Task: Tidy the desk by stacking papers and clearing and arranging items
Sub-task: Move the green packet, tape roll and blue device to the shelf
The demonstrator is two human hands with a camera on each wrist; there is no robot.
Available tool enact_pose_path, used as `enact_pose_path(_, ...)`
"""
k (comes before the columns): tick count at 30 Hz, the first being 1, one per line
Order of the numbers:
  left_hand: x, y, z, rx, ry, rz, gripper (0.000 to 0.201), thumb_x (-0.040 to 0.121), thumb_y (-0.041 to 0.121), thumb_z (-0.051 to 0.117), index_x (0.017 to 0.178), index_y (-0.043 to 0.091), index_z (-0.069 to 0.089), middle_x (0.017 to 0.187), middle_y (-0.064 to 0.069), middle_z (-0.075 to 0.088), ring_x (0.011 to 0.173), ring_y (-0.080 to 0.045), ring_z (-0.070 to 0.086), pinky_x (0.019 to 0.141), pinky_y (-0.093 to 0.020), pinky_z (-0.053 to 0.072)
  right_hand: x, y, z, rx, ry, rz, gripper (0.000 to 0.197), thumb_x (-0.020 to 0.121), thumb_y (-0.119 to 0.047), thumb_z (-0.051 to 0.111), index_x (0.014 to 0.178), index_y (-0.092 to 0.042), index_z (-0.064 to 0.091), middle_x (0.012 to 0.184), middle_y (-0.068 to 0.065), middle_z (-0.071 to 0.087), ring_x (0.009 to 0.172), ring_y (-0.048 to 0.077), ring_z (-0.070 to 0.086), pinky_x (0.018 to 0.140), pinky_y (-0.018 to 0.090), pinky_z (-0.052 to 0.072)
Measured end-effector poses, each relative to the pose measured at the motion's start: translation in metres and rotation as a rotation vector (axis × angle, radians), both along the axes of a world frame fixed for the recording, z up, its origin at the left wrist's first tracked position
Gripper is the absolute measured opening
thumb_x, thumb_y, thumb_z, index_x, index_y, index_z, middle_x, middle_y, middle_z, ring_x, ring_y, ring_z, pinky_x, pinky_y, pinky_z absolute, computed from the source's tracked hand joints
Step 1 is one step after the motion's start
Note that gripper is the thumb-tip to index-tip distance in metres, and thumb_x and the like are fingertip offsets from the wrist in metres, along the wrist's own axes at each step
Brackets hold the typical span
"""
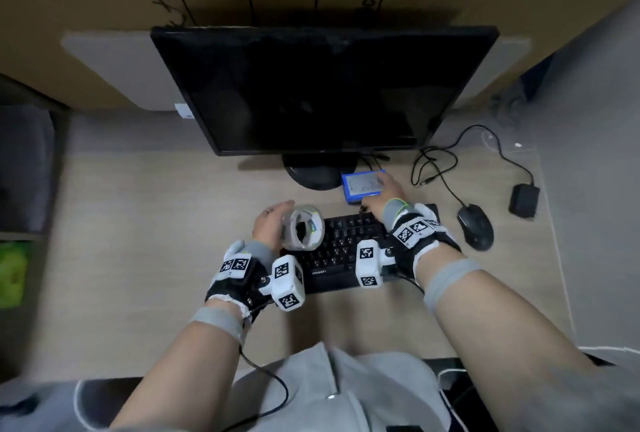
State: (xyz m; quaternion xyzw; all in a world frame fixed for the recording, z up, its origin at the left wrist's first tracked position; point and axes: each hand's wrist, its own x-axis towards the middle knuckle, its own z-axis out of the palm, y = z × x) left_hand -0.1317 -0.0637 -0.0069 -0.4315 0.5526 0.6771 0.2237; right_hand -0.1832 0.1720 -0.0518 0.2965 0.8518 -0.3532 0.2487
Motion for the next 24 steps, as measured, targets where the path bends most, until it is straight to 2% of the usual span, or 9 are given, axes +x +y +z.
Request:
enact_pose_path(3, -0.001, 0.016, 0.001, -0.069, -0.005, 0.047, 0.027, 0.083, 0.012, 0.067, 0.110, 0.008, 0.070, 0.094, -0.001, 0.069, 0.089, -0.020, 0.065, 0.087, -0.035, 0.053, -0.018, 0.011, 0.001, 0.112, -0.113, 0.218, 0.085, 0.067, -0.024, 0.074, 0.144, -0.037, 0.037, 0.142, 0.004, 0.040, 0.133, 0.031, 0.040, 0.112, 0.039, 0.036)
enact_pose_path(6, 0.001, 0.022, -0.001, -0.055, -0.020, 0.098, 0.031, 0.080, 0.017, 0.069, 0.111, 0.013, 0.071, 0.106, -0.004, 0.070, 0.104, -0.025, 0.064, 0.097, -0.043, 0.051, -0.027, 0.017, -0.009, 0.176, -0.160, 0.358, 0.092, 0.074, -0.022, 0.074, 0.148, -0.041, 0.025, 0.153, 0.002, 0.022, 0.142, 0.031, 0.025, 0.116, 0.043, 0.028)
enact_pose_path(11, 0.000, 0.037, -0.003, -0.076, 0.018, 0.139, 0.024, 0.084, 0.020, 0.064, 0.104, 0.015, 0.076, 0.113, -0.006, 0.071, 0.106, -0.029, 0.066, 0.095, -0.046, 0.053, -0.034, 0.026, -0.016, 0.266, -0.086, 0.501, 0.041, 0.089, -0.037, 0.059, 0.128, -0.029, 0.049, 0.143, 0.008, 0.037, 0.136, 0.030, 0.031, 0.112, 0.042, 0.028)
enact_pose_path(14, -0.007, 0.043, 0.000, -0.038, 0.018, 0.127, 0.027, 0.077, 0.024, 0.070, 0.101, 0.014, 0.077, 0.113, -0.005, 0.071, 0.106, -0.030, 0.066, 0.093, -0.052, 0.053, -0.039, 0.029, 0.000, 0.167, -0.080, 0.522, 0.068, 0.072, -0.041, 0.080, 0.127, -0.021, 0.047, 0.140, 0.010, 0.039, 0.127, 0.033, 0.040, 0.100, 0.041, 0.038)
enact_pose_path(16, -0.012, 0.048, 0.002, -0.010, 0.003, 0.125, 0.031, 0.072, 0.030, 0.076, 0.098, 0.013, 0.076, 0.109, -0.004, 0.072, 0.099, -0.028, 0.068, 0.090, -0.047, 0.054, -0.035, 0.025, 0.019, 0.082, -0.072, 0.518, 0.079, 0.063, -0.048, 0.084, 0.127, -0.020, 0.047, 0.129, 0.007, 0.052, 0.116, 0.031, 0.053, 0.093, 0.038, 0.045)
enact_pose_path(18, -0.015, 0.052, 0.005, 0.005, -0.015, 0.102, 0.034, 0.072, 0.039, 0.078, 0.097, 0.016, 0.072, 0.100, 0.001, 0.074, 0.093, -0.023, 0.069, 0.089, -0.041, 0.052, -0.025, 0.020, 0.035, -0.028, -0.047, 0.477, 0.075, 0.060, -0.053, 0.082, 0.118, -0.023, 0.045, 0.108, -0.002, 0.062, 0.096, 0.025, 0.062, 0.081, 0.034, 0.052)
enact_pose_path(20, -0.016, 0.056, 0.010, 0.028, -0.006, 0.021, 0.055, 0.064, 0.058, 0.078, 0.104, 0.020, 0.071, 0.095, 0.007, 0.077, 0.098, -0.022, 0.070, 0.091, -0.041, 0.053, -0.012, 0.015, 0.049, -0.163, 0.004, 0.392, 0.068, 0.056, -0.058, 0.081, 0.108, -0.030, 0.046, 0.096, -0.009, 0.063, 0.084, 0.017, 0.065, 0.076, 0.033, 0.054)
enact_pose_path(22, -0.016, 0.062, 0.017, 0.057, 0.022, -0.087, 0.073, 0.057, 0.073, 0.075, 0.109, 0.022, 0.073, 0.104, 0.002, 0.075, 0.100, -0.024, 0.070, 0.086, -0.039, 0.055, 0.001, 0.009, 0.061, -0.292, 0.073, 0.345, 0.066, 0.051, -0.060, 0.082, 0.102, -0.034, 0.050, 0.094, -0.010, 0.065, 0.081, 0.013, 0.067, 0.074, 0.035, 0.057)
enact_pose_path(24, -0.012, 0.065, 0.023, 0.075, 0.061, -0.091, 0.077, 0.054, 0.071, 0.079, 0.107, 0.015, 0.074, 0.104, -0.006, 0.073, 0.090, -0.026, 0.071, 0.074, -0.035, 0.055, 0.012, 0.003, 0.073, -0.383, 0.088, 0.399, 0.066, 0.047, -0.054, 0.086, 0.101, -0.034, 0.053, 0.095, -0.007, 0.067, 0.084, 0.017, 0.068, 0.077, 0.039, 0.059)
